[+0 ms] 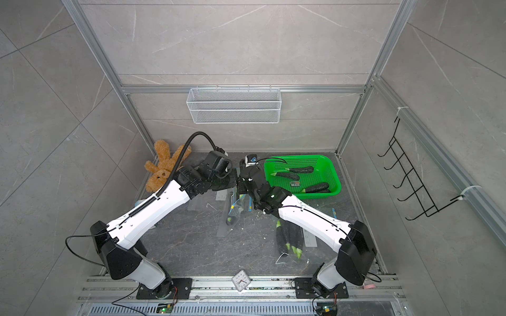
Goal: Place the eggplant in a zip-top bag and seal the zipper
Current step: Place the eggplant in the zipper food storage bag.
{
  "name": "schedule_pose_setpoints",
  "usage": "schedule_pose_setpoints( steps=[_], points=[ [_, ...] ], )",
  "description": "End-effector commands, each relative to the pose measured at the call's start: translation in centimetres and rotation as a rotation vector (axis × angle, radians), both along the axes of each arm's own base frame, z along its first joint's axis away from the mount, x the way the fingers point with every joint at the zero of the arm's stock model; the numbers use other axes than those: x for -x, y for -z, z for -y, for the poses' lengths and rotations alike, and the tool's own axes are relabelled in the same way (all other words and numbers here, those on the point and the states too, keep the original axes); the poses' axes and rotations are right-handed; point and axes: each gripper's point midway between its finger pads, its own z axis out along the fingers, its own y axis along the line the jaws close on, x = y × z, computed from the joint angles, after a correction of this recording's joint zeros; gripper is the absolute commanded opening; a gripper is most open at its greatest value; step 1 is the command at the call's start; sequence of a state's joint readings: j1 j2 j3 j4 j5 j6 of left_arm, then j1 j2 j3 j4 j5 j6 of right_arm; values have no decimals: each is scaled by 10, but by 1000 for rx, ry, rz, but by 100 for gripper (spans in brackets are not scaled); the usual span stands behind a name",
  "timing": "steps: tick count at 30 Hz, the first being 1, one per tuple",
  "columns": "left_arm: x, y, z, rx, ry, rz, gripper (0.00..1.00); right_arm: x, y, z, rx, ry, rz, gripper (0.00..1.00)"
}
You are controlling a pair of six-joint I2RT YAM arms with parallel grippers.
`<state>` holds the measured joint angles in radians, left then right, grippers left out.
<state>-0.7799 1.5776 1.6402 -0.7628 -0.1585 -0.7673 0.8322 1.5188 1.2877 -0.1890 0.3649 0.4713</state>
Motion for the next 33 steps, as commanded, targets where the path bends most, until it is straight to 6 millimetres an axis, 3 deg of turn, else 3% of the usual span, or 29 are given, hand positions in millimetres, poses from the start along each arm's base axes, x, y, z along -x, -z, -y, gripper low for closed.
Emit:
schedule_pose_setpoints(
  steps=[1, 7, 10, 19, 25, 33],
  points=[
    [-8, -28, 9, 78, -11, 66, 0, 8, -34, -3, -72, -19, 78, 30],
    [-8, -26, 9, 81, -19, 62, 0, 16, -63, 2, -116, -34, 114, 32],
    [-8, -25, 9, 83, -19, 60, 0, 18, -69, 2, -144, -38, 112, 29],
    [-8, -30, 9, 106, -22, 75, 0, 9, -45, -6, -134, -3, 59, 29],
    [-8, -35, 8, 114, -28, 88, 0, 12, -41, -3, -120, -3, 45, 51],
    [-6, -43, 9, 154, -31, 99, 0, 22, -78, 12, -144, -59, 69, 57]
  ],
)
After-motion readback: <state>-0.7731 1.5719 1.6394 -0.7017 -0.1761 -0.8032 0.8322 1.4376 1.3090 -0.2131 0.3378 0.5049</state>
